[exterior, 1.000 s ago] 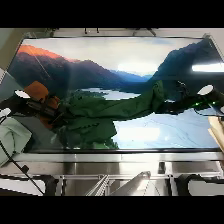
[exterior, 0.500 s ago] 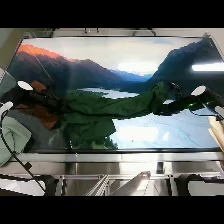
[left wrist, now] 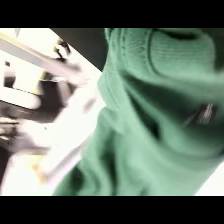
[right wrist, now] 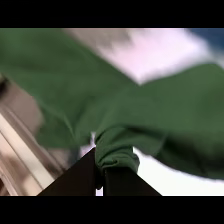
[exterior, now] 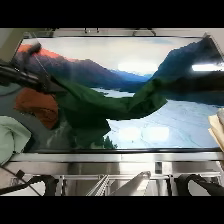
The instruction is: Fold the shirts.
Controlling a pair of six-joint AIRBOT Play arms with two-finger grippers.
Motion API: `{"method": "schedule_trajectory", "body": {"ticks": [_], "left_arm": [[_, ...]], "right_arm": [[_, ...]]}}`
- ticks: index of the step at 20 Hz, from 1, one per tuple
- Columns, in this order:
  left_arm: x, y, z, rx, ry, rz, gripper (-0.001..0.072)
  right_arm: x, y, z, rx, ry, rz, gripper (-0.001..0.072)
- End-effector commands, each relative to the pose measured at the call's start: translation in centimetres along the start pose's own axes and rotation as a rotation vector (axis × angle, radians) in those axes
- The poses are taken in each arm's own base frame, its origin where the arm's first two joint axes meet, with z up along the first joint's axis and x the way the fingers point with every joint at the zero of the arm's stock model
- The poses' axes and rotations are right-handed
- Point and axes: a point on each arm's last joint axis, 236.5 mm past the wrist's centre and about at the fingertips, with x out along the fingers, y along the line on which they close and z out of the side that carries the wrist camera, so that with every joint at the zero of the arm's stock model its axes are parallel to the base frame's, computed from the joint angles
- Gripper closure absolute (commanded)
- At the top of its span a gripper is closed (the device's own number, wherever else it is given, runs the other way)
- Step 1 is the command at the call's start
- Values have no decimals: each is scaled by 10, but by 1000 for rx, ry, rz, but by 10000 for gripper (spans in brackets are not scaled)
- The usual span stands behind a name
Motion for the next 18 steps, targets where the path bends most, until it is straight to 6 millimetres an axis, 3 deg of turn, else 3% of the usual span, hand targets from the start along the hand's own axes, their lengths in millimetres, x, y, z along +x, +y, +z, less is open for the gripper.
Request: {"method": "schedule_trajectory", "body": {"ticks": [1,3,5,7,9,11,12,14,15,16,18], "left_arm": [[-49,-162,-4,355,-129,-259,685],[-84,-252,-24,592,-234,-367,685],[-112,-321,-58,806,-316,-407,684],[-126,-360,-84,940,-383,-360,680],[-132,-362,-78,952,-467,-211,677],[-145,-336,-48,865,-567,-75,677],[-152,-311,-31,782,-595,-45,677],[-148,-256,-10,604,-551,-102,676],[-138,-227,0,516,-506,-146,677],[-115,-184,12,387,-425,-192,677],[-55,-109,23,194,-246,-237,676]], "right_arm": [[-106,147,86,-347,-407,72,692],[-155,195,109,-505,-569,-79,692],[-195,237,125,-633,-726,-241,692],[-213,259,129,-679,-793,-337,692],[-215,258,129,-621,-794,-339,692],[-210,242,131,-556,-760,-313,691],[-205,227,131,-509,-730,-294,691],[-190,179,128,-364,-644,-239,691],[-179,148,124,-279,-601,-205,691],[-160,111,116,-172,-547,-155,691],[-103,39,86,10,-407,-97,690]]}}
